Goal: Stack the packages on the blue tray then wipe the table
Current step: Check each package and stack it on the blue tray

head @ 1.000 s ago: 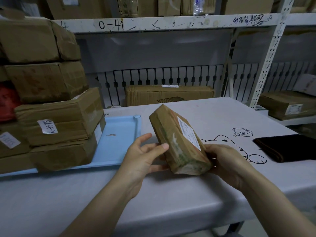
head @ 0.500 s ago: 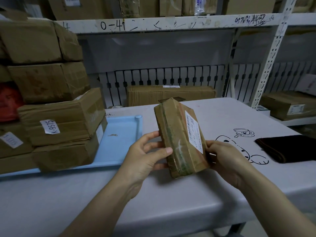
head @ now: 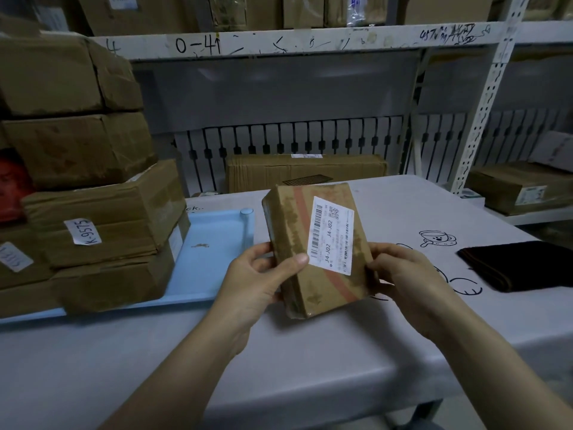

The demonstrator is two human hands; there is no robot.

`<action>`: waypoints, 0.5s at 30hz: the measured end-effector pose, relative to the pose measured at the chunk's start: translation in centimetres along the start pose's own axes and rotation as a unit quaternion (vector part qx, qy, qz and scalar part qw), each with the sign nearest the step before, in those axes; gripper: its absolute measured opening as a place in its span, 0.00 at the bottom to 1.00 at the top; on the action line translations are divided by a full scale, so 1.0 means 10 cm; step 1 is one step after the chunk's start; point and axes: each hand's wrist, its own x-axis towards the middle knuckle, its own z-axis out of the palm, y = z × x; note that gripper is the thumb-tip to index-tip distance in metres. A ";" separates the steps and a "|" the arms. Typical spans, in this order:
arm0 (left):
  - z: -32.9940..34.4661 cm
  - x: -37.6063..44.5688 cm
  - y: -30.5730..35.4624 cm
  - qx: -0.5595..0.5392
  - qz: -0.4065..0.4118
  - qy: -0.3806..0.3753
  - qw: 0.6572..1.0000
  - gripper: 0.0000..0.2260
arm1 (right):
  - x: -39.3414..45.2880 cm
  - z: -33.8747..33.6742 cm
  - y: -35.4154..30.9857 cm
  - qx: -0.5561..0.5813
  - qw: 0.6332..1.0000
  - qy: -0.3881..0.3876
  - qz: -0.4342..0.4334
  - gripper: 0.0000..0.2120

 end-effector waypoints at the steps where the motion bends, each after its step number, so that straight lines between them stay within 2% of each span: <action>1: 0.00 0.01 -0.01 0.002 -0.001 0.004 1.000 0.29 | -0.01 0.00 -0.01 0.000 1.000 -0.004 -0.008 0.17; 4: -0.02 0.03 -0.04 -0.004 0.006 0.005 1.000 0.23 | -0.02 0.00 -0.01 0.005 1.000 -0.011 -0.025 0.17; 8: -0.01 0.04 -0.07 -0.016 0.042 0.018 0.999 0.25 | 0.00 -0.01 0.01 0.015 1.000 -0.006 -0.023 0.16; 11: -0.02 0.07 -0.12 0.033 0.099 0.019 0.994 0.29 | 0.04 -0.03 0.02 0.020 0.999 0.037 -0.001 0.10; 13: -0.03 0.07 -0.12 0.084 0.152 0.015 0.985 0.31 | 0.04 -0.06 0.00 0.056 0.997 0.050 0.034 0.14; 15: -0.06 0.06 -0.12 0.141 0.213 0.006 0.967 0.30 | 0.02 -0.08 -0.03 0.124 0.988 0.008 0.087 0.22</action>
